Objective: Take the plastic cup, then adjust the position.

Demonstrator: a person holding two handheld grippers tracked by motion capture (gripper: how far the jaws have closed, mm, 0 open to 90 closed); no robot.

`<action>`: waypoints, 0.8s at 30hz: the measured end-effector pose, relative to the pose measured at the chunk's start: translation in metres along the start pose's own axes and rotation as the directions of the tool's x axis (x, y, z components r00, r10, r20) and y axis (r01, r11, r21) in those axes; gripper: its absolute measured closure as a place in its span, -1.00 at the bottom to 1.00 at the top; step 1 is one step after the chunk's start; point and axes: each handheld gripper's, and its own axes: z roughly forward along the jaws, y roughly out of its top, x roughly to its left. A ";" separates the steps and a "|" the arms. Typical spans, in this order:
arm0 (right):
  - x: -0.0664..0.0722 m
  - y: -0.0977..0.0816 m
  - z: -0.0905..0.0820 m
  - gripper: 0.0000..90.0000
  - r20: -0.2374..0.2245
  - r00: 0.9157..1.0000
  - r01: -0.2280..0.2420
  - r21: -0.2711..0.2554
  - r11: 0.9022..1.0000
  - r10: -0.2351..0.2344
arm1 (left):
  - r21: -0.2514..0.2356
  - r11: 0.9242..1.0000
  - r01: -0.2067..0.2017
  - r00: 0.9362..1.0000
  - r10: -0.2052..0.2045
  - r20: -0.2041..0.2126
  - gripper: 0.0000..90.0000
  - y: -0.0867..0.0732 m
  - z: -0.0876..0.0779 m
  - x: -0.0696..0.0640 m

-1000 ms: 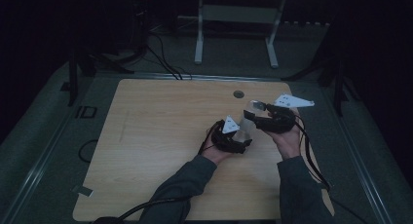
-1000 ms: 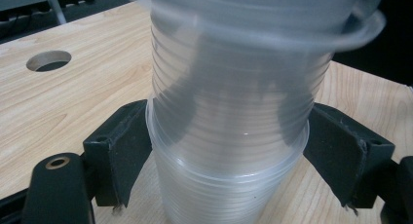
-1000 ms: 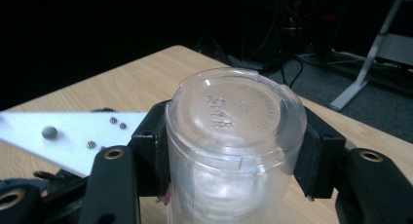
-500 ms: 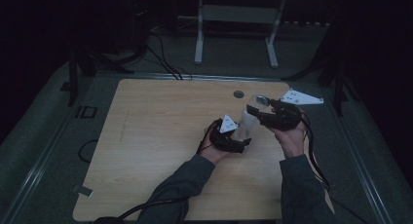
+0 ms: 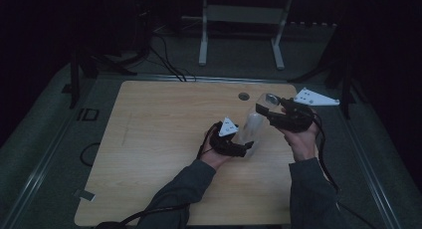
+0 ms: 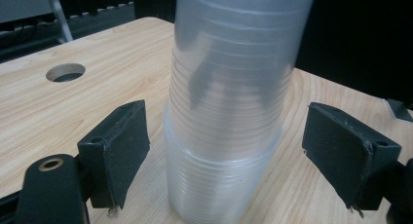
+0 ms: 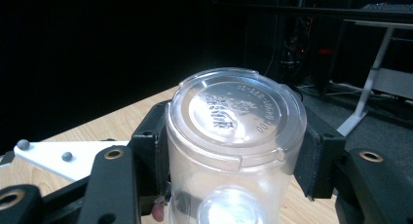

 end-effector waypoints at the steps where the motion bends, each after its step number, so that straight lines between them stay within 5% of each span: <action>1: 0.001 0.001 -0.001 -0.10 0.002 1.000 0.005 0.000 1.000 -0.005 | -0.002 1.000 -0.002 1.000 0.002 0.001 -0.61 0.000 -0.001 0.000; 24: 0.005 -0.003 -0.025 -0.10 0.018 1.000 0.008 -0.010 1.000 -0.007 | -0.044 0.999 -0.008 1.000 0.008 0.007 -0.61 -0.001 -0.033 -0.003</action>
